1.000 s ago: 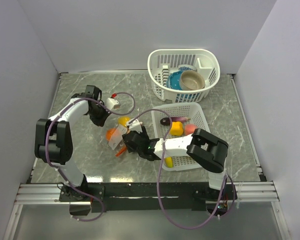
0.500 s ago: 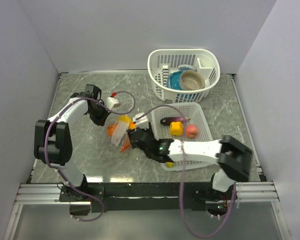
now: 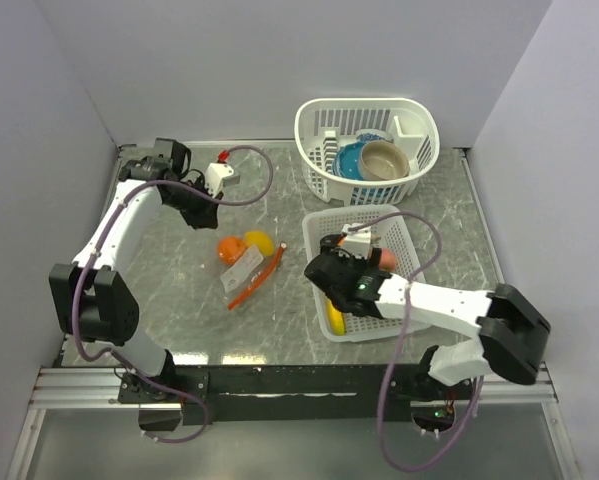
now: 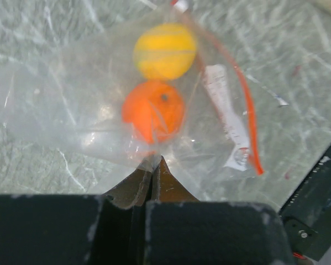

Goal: Open the zip-top bag and remove the fake food

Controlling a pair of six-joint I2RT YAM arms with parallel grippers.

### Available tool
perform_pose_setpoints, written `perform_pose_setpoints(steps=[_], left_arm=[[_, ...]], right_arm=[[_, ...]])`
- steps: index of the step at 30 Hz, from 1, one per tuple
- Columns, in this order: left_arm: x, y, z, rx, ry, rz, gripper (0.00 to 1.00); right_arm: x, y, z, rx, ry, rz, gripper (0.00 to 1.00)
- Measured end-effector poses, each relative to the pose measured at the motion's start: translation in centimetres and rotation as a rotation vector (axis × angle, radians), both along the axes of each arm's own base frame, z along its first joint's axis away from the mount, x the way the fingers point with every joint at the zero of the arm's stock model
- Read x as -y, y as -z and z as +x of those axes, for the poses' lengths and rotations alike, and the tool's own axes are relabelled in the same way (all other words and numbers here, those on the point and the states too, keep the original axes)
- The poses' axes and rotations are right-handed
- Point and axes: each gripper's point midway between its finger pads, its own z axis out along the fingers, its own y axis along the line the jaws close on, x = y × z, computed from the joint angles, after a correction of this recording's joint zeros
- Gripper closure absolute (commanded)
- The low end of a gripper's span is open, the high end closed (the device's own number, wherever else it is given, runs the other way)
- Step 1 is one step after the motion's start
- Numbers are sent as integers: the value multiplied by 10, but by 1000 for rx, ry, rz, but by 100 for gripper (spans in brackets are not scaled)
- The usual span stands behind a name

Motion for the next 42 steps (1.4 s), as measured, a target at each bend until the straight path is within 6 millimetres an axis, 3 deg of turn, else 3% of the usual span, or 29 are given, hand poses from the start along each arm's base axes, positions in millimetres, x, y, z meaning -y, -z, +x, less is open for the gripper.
perform_pose_setpoints(steps=[4,7,11,16,19,24,28,29,33,37,42], left_arm=[[6,-17,-12,13,23,-28,99],[6,-15,-17,-3,26,-27,99],[3,4,-25,-50,21,-14,99],[-6,31,-27,-71,0,40,99],[-13,48,-24,-72,-17,83,99],[-31,83,-13,-86,-62,158,99],[-49,111,3,-111,-112,199,99],[-57,123,9,-119,-132,215,99],[-64,144,15,-137,-148,241,99],[-66,152,23,-120,-153,252,99],[-66,162,29,-118,-156,261,99]], right_arm=[[17,30,-9,-85,64,-134,0],[14,23,-9,-74,55,-133,0],[-9,-15,-6,20,3,-53,0],[-57,-74,-6,156,-100,37,0],[-84,-84,-11,186,-177,54,0],[-122,-52,-16,140,-292,17,18],[-143,-8,-17,79,-357,-46,21],[-149,11,-17,54,-379,-77,21],[-158,38,-14,18,-422,-117,22],[-161,47,1,1,-432,-121,21],[-181,39,24,18,-446,-82,22]])
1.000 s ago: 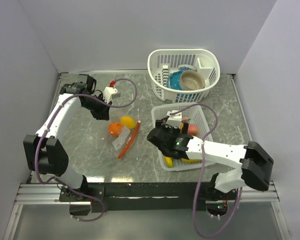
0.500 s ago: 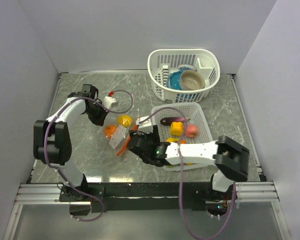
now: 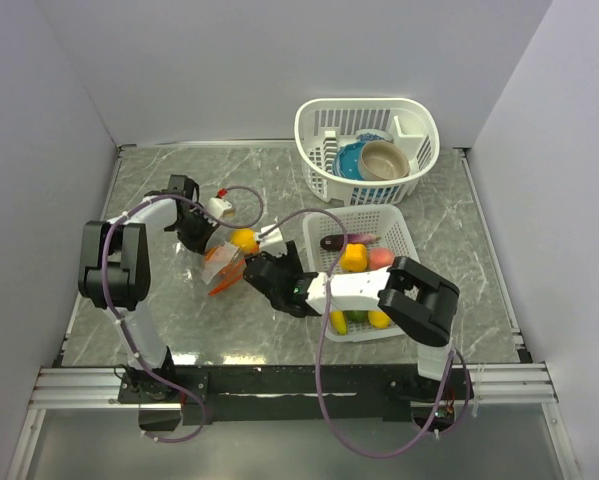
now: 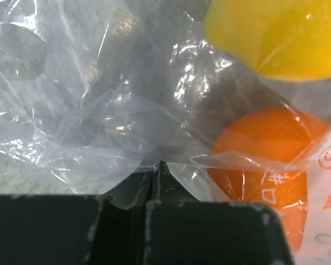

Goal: Open the zip-top bag and remove the fake food

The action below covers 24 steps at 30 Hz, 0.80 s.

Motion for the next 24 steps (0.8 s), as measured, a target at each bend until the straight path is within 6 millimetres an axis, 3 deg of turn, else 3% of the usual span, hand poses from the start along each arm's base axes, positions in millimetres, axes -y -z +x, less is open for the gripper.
perform_pose_setpoints(steps=[7,16,21,24], left_arm=[[1,2,2,5,2,-1,99],[1,2,2,5,3,-2,99],[3,2,2,4,5,-7,99],[9,1,0,0,11,-21,99]], right_arm=[[-38,-8,12,3,-67,48,24],[-49,7,10,-31,-105,38,24],[-64,5,10,-44,-143,64,8],[-84,-2,10,-47,-198,109,0]])
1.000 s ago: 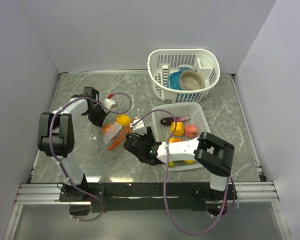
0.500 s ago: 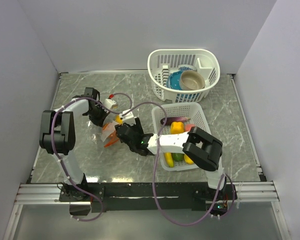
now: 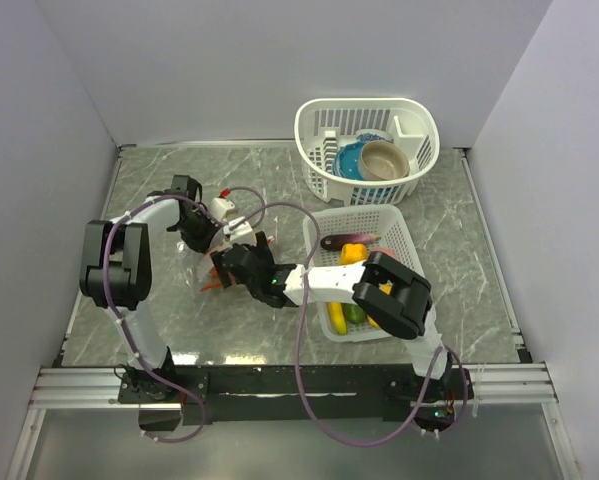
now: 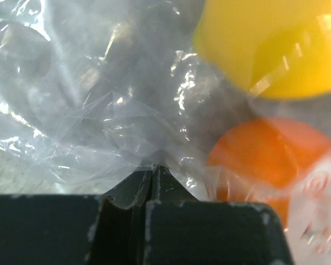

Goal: Open the zip-top bag and remove the fake food

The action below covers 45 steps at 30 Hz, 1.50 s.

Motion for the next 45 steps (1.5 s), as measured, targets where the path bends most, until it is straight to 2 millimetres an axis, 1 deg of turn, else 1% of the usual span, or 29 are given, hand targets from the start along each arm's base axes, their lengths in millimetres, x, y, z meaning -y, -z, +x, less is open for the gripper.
perform_pose_setpoints(steps=[3,6,10,12,16,17,18,19,20,22,23,24,26,28,30,31,32,34,35,37,39,40,41,42,44,45], left_arm=[[12,0,-4,-12,16,-22,99],[24,-1,-9,-29,34,-54,99],[36,-2,-17,-61,40,-95,99],[38,-2,-20,-73,42,-106,99],[39,-3,-25,-87,44,-114,99],[39,-4,-26,-88,44,-115,99],[40,-4,-27,-90,44,-117,99],[40,-5,-28,-90,45,-118,99],[40,-6,-28,-91,45,-119,99],[39,-8,-30,-90,45,-119,99],[39,-8,-29,-88,45,-118,99],[39,-9,-29,-86,44,-116,99],[38,-8,-29,-84,43,-109,99],[36,-7,-28,-81,40,-97,99],[34,-7,-26,-73,32,-84,99],[31,-6,-23,-62,26,-70,99],[29,-6,-20,-50,18,-56,99],[26,-6,-16,-33,11,-36,99],[24,-6,-14,-26,6,-28,99],[21,-5,-11,-15,-1,-15,99],[20,-6,-10,-11,-3,-11,99],[20,-5,-10,-11,-4,-10,99],[19,-5,-10,-11,-5,-9,99],[19,-5,-10,-11,-5,-9,99],[19,-5,-10,-12,-5,-9,99],[19,-5,-11,-13,-4,-9,99]], right_arm=[[-22,-7,0,-2,-56,49,0],[-34,-3,-3,-17,-108,68,0],[-45,6,-5,-34,-136,71,0],[-49,12,-5,-43,-145,68,0],[-49,22,-7,-63,-149,54,0],[-50,23,-7,-66,-148,54,6],[-50,24,-7,-70,-147,55,15],[-50,26,-7,-73,-147,53,26],[-50,27,-8,-76,-148,51,50],[-49,28,-8,-78,-148,47,72],[-49,28,-8,-80,-145,53,82],[-46,28,-10,-81,-143,61,82],[-33,28,-17,-79,-138,52,81],[-9,26,-29,-83,-133,26,80],[12,18,-41,-78,-129,6,79],[22,9,-48,-69,-130,5,78],[31,-4,-57,-58,-135,12,78],[39,-34,-65,-27,-137,55,78],[44,-52,-71,-8,-140,87,78],[59,-91,-76,37,-117,162,82],[81,-120,-74,79,-55,221,85],[92,-129,-72,93,-20,238,89],[109,-135,-69,108,40,255,90],[121,-136,-66,112,84,258,90],[156,-126,-54,92,231,241,49],[177,-116,-44,74,329,224,32]])
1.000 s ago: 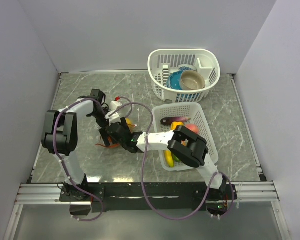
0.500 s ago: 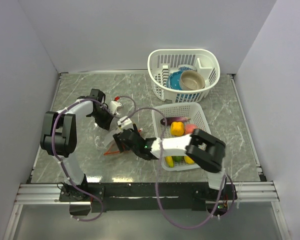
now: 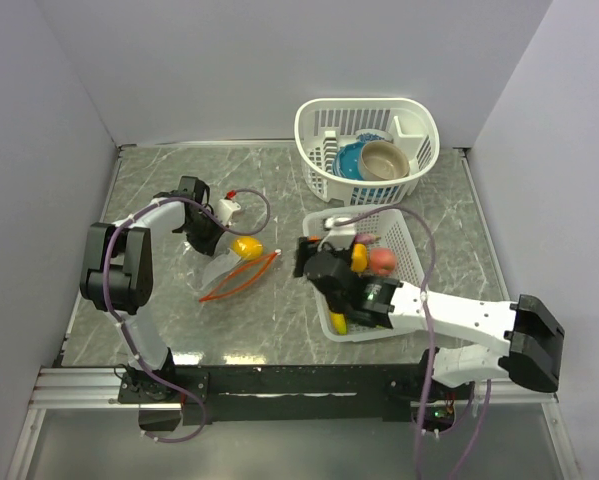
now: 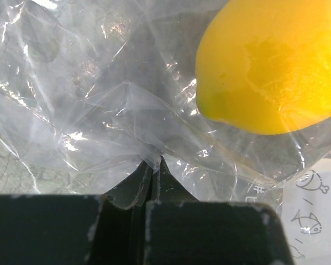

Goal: Open the zip-top bag and remove the fake food

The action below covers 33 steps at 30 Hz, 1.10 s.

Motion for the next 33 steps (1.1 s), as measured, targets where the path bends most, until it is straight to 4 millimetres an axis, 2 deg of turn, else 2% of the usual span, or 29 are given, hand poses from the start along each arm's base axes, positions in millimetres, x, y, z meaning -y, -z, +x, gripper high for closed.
perform_pose_setpoints(steps=[1,3,5,8,11,12,14,15,16,18,22,26,30,33], left_arm=[[0,0,0,0,0,0,99],[0,0,0,-1,1,-1,99],[0,0,0,-2,1,-1,99],[1,0,-2,-7,3,-5,99],[1,0,-2,-9,3,-6,99],[1,0,-2,-9,3,-6,99],[1,0,-3,-12,3,-6,99],[1,0,-3,-13,3,-6,99],[1,1,-4,-16,4,-8,99],[2,1,-5,-19,5,-11,99],[3,1,-6,-24,7,-17,99],[4,0,-6,-27,8,-24,99],[5,0,-6,-28,9,-28,99],[5,0,-7,-28,9,-28,99]], right_arm=[[15,9,7,-21,68,-17,0],[51,30,19,-69,210,-80,0],[70,48,19,-105,274,-156,0],[73,56,12,-118,268,-212,0],[61,45,5,-77,222,-217,0],[56,40,3,-63,204,-216,12],[41,28,-3,-32,152,-195,32],[30,21,-6,-15,117,-177,58],[18,15,-10,-2,75,-156,76],[-9,8,-17,3,-21,-105,100],[-69,10,-28,-23,-189,-44,100],[-118,41,-31,-78,-318,-49,96],[-156,75,-34,-139,-415,-82,95],[-175,91,-30,-167,-451,-85,94]])
